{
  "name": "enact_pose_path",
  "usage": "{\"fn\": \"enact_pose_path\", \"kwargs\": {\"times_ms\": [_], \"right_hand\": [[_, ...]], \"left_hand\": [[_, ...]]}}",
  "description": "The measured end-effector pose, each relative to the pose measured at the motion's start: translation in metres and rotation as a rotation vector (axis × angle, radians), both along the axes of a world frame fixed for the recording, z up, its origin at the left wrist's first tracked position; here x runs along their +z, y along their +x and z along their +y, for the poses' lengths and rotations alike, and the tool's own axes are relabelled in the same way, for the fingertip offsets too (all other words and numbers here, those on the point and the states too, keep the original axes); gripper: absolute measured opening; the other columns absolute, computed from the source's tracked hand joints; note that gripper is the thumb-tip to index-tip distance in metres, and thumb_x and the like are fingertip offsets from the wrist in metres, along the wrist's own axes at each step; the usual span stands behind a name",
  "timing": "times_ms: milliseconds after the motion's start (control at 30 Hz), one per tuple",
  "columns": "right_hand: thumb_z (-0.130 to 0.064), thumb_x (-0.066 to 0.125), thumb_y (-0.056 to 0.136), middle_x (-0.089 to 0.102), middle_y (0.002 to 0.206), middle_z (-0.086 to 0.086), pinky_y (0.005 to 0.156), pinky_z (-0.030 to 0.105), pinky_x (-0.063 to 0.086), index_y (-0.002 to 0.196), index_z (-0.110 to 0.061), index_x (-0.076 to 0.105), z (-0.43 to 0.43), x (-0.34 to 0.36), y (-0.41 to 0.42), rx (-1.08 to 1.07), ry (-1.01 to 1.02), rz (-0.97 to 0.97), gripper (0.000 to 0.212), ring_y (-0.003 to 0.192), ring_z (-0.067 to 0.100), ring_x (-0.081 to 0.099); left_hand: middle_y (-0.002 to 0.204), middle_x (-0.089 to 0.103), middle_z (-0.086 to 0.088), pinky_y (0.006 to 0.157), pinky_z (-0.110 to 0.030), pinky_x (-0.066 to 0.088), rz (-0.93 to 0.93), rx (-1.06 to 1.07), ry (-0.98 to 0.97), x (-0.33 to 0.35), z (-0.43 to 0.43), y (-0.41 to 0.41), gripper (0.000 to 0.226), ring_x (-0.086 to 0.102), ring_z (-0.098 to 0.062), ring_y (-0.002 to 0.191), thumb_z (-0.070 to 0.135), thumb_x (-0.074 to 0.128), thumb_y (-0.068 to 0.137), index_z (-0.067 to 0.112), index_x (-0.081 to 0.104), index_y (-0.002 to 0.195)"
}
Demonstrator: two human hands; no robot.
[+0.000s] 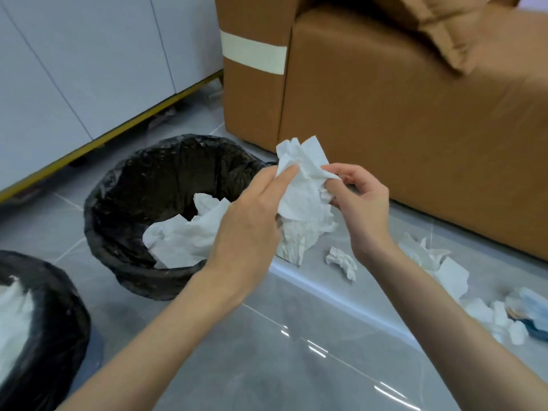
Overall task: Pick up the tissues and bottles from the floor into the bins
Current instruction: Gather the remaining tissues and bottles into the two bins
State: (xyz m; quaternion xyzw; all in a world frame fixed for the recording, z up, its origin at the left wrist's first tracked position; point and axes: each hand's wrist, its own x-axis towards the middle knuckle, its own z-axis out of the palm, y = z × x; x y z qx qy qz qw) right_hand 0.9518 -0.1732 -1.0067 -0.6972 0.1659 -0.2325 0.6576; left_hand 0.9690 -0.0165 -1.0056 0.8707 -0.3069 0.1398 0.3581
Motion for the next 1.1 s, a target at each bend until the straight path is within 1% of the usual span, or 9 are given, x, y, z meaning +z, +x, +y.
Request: {"fn": "enact_pose_path", "kwargs": {"times_ms": [133, 267, 400, 467, 567, 667, 800, 933, 1100], "right_hand": [[-0.008, 0.060, 0.085, 0.066, 0.096, 0.004, 0.061, 0.020, 0.048, 0.091, -0.025, 0.073, 0.036, 0.007, 0.028, 0.143, -0.255, -0.010, 0.023, 0.062, 0.005, 0.058], [-0.012, 0.058, 0.087, 0.061, 0.092, -0.004, 0.071, 0.016, 0.043, 0.098, -0.025, 0.074, 0.065, 0.009, 0.054, 0.371, -0.695, 0.043, 0.024, 0.073, 0.005, 0.057], [-0.008, 0.054, 0.088, 0.063, 0.083, -0.006, 0.073, 0.021, 0.041, 0.102, -0.019, 0.074, 0.072, 0.007, 0.064, 0.532, -0.931, 0.137, 0.027, 0.067, 0.001, 0.050], [-0.007, 0.055, 0.088, 0.068, 0.086, -0.006, 0.078, 0.023, 0.046, 0.101, -0.018, 0.074, 0.072, 0.007, 0.063, 0.569, -0.976, 0.127, 0.026, 0.071, 0.002, 0.055], [-0.009, 0.055, 0.090, 0.070, 0.103, -0.007, 0.084, 0.020, 0.044, 0.103, -0.019, 0.073, 0.069, 0.008, 0.059, 0.576, -0.987, 0.033, 0.024, 0.085, -0.001, 0.059], [-0.009, 0.057, 0.089, 0.070, 0.096, -0.007, 0.081, 0.020, 0.044, 0.099, -0.019, 0.073, 0.059, 0.006, 0.054, 0.414, -0.932, -0.081, 0.021, 0.083, 0.001, 0.059], [-0.007, 0.058, 0.087, 0.068, 0.090, -0.005, 0.081, 0.030, 0.050, 0.093, -0.020, 0.073, 0.041, -0.005, 0.042, 0.238, -0.792, -0.099, 0.020, 0.086, 0.013, 0.061], [-0.008, 0.058, 0.089, 0.066, 0.094, -0.012, 0.072, 0.011, 0.045, 0.092, -0.024, 0.071, 0.019, -0.013, 0.024, 0.180, -0.684, 0.028, 0.021, 0.083, 0.002, 0.059], [-0.008, 0.054, 0.089, 0.066, 0.096, -0.014, 0.067, 0.003, 0.040, 0.097, -0.020, 0.071, -0.016, -0.036, 0.008, 0.125, -0.625, 0.193, 0.022, 0.079, -0.002, 0.057]], "left_hand": [[0.134, 0.047, 0.001, 0.085, -0.031, 0.048, 0.036, 0.197, 0.115, 0.007, 0.036, 0.015, 0.068, 0.055, -0.018, 0.102, -0.015, 0.049, 0.084, 0.019, 0.040, 0.142], [0.130, 0.052, 0.001, 0.080, -0.037, 0.045, 0.137, 0.393, 0.460, 0.015, 0.070, 0.032, 0.060, 0.056, -0.026, 0.107, -0.002, 0.040, 0.091, 0.030, 0.040, 0.141], [0.122, 0.059, -0.004, 0.072, -0.035, 0.042, 0.332, 0.375, 0.605, 0.007, 0.090, 0.042, 0.045, 0.056, -0.027, 0.103, 0.015, 0.042, 0.096, 0.035, 0.044, 0.137], [0.139, 0.046, -0.010, 0.084, -0.039, 0.044, 0.435, 0.347, 0.651, -0.003, 0.092, 0.045, 0.043, 0.049, -0.029, 0.118, 0.027, 0.044, 0.097, 0.034, 0.042, 0.139], [0.156, 0.013, -0.019, 0.110, -0.046, 0.030, 0.409, 0.338, 0.673, -0.008, 0.090, 0.046, 0.045, 0.021, -0.035, 0.141, 0.033, 0.047, 0.097, 0.033, 0.038, 0.141], [0.152, 0.030, -0.009, 0.108, -0.039, 0.033, 0.253, 0.315, 0.494, -0.002, 0.086, 0.042, 0.044, 0.032, -0.026, 0.138, 0.028, 0.049, 0.096, 0.028, 0.042, 0.140], [0.133, 0.054, 0.005, 0.087, -0.035, 0.047, 0.205, 0.281, 0.315, 0.011, 0.071, 0.034, 0.040, 0.054, -0.018, 0.115, 0.029, 0.045, 0.097, 0.029, 0.045, 0.137], [0.121, 0.060, 0.010, 0.084, -0.036, 0.050, 0.145, 0.252, 0.183, 0.021, 0.045, 0.024, 0.035, 0.058, -0.014, 0.108, 0.029, 0.045, 0.097, 0.031, 0.049, 0.131], [0.118, 0.060, 0.011, 0.085, -0.033, 0.048, 0.029, 0.113, 0.106, 0.026, -0.002, 0.005, 0.033, 0.055, -0.012, 0.106, 0.024, 0.042, 0.098, 0.028, 0.050, 0.129]]}}
